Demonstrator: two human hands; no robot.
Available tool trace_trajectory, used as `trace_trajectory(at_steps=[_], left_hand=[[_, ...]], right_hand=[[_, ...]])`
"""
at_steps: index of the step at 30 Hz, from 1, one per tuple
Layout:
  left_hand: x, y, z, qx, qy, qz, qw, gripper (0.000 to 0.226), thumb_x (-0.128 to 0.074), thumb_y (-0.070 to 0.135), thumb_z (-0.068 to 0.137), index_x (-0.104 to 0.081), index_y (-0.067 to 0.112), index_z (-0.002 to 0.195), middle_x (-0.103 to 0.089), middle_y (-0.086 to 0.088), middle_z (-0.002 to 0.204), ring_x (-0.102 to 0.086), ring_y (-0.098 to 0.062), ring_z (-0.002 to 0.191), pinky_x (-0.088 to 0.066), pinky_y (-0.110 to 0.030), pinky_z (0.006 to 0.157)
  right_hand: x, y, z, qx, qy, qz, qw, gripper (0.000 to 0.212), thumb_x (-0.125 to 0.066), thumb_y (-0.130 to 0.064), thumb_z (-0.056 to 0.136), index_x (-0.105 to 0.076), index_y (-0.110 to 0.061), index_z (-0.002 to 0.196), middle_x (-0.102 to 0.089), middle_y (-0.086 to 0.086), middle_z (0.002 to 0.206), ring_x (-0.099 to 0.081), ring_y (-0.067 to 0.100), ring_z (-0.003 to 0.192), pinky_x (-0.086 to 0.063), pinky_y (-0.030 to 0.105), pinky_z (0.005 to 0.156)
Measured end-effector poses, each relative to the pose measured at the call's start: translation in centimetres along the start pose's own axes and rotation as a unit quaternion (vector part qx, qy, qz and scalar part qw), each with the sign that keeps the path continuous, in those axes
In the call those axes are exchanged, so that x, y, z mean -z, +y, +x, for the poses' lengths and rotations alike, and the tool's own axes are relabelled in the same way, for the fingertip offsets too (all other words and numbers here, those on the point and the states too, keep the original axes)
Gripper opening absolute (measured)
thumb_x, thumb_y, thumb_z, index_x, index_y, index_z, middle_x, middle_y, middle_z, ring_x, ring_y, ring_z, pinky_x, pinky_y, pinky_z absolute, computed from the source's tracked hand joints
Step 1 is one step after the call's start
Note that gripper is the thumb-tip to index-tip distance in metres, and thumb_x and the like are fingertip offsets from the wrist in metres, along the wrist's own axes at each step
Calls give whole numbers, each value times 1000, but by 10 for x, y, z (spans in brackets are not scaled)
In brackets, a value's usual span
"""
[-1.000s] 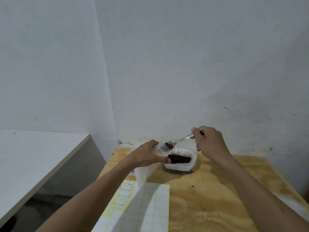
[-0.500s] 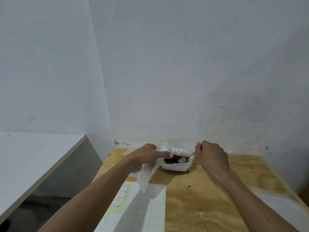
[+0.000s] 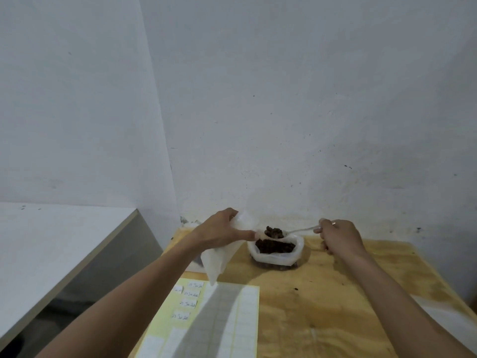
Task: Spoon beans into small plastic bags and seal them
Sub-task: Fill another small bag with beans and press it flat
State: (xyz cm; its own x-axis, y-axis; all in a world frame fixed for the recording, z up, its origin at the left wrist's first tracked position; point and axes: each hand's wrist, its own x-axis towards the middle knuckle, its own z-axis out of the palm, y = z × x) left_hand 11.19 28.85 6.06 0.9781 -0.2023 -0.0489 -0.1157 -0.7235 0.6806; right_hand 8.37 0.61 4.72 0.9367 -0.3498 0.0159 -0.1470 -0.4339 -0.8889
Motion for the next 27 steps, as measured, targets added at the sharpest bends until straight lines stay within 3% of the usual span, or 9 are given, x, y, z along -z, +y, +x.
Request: trace_trajectory(at_steps=[3, 5, 8, 12, 15, 18, 21, 25, 27], left_hand=[[-5, -5, 1, 7, 4, 33, 999, 100, -79, 76, 55, -50, 25, 136, -61, 6, 124, -59, -16, 110, -51, -36, 94], [-9, -8, 1, 13, 4, 38, 999, 104, -79, 76, 53, -48, 26, 139, -61, 6, 128, -59, -17, 112, -51, -41, 100], [-14, -8, 1, 12, -1, 37, 999, 104, -79, 76, 53, -48, 26, 140, -60, 6, 129, -59, -18, 112, -52, -40, 97], [-14, 0, -2, 2, -2, 33, 999, 95, -79, 73, 60, -51, 23, 136, -61, 7, 121, -60, -14, 103, -48, -30, 78], [-10, 5, -4, 16, -12, 1, 1000, 79, -81, 68, 61, -57, 26, 124, -64, 9, 108, -63, -10, 95, -55, -33, 84], [-9, 2, 0, 47, -37, -41, 997, 86, -82, 73, 55, -60, 26, 124, -68, 5, 115, -65, -14, 100, -54, -37, 92], [-12, 1, 3, 66, -78, -39, 994, 104, -80, 79, 52, -57, 19, 133, -63, 1, 132, -60, -19, 113, -48, -36, 97], [-25, 8, 5, 78, -115, -53, 989, 84, -82, 75, 54, -67, 23, 119, -69, 3, 122, -63, -17, 113, -46, -40, 108], [-30, 13, 4, 71, -115, -84, 987, 78, -84, 72, 56, -69, 21, 114, -68, 0, 126, -62, -17, 116, -42, -40, 111]], right_hand=[[7, -18, 6, 5, -3, 34, 999, 37, -50, -29, 101, -72, -8, 82, -65, 8, 63, -61, 28, 60, -47, 35, 59], [7, -31, 6, 23, -12, 36, 999, 36, -51, -30, 100, -73, -7, 82, -65, 7, 62, -60, 27, 59, -48, 36, 59], [2, -51, -6, 96, -26, -10, 995, 39, -49, -32, 102, -72, -10, 80, -67, 5, 62, -63, 23, 58, -50, 34, 61], [-5, -65, -20, 230, -7, -115, 966, 40, -44, -37, 105, -69, -12, 85, -64, 3, 61, -65, 22, 59, -54, 38, 64], [-3, -67, -15, 260, 53, -161, 951, 41, -41, -38, 106, -66, -15, 83, -59, -1, 58, -56, 19, 53, -44, 35, 52], [3, -57, -9, 240, 96, -245, 935, 45, -36, -37, 106, -56, -13, 74, -58, 1, 63, -53, 20, 55, -34, 30, 49], [-4, -34, -8, 193, 85, -310, 927, 45, -34, -35, 106, -54, -11, 74, -57, 1, 67, -54, 21, 58, -39, 31, 53], [-24, -6, -13, 143, 78, -329, 930, 43, -32, -33, 106, -49, -13, 71, -55, 1, 69, -53, 24, 62, -37, 30, 56], [-32, 10, -7, 94, 71, -276, 954, 46, -36, -29, 105, -47, -11, 65, -53, 3, 62, -49, 22, 55, -33, 29, 51]])
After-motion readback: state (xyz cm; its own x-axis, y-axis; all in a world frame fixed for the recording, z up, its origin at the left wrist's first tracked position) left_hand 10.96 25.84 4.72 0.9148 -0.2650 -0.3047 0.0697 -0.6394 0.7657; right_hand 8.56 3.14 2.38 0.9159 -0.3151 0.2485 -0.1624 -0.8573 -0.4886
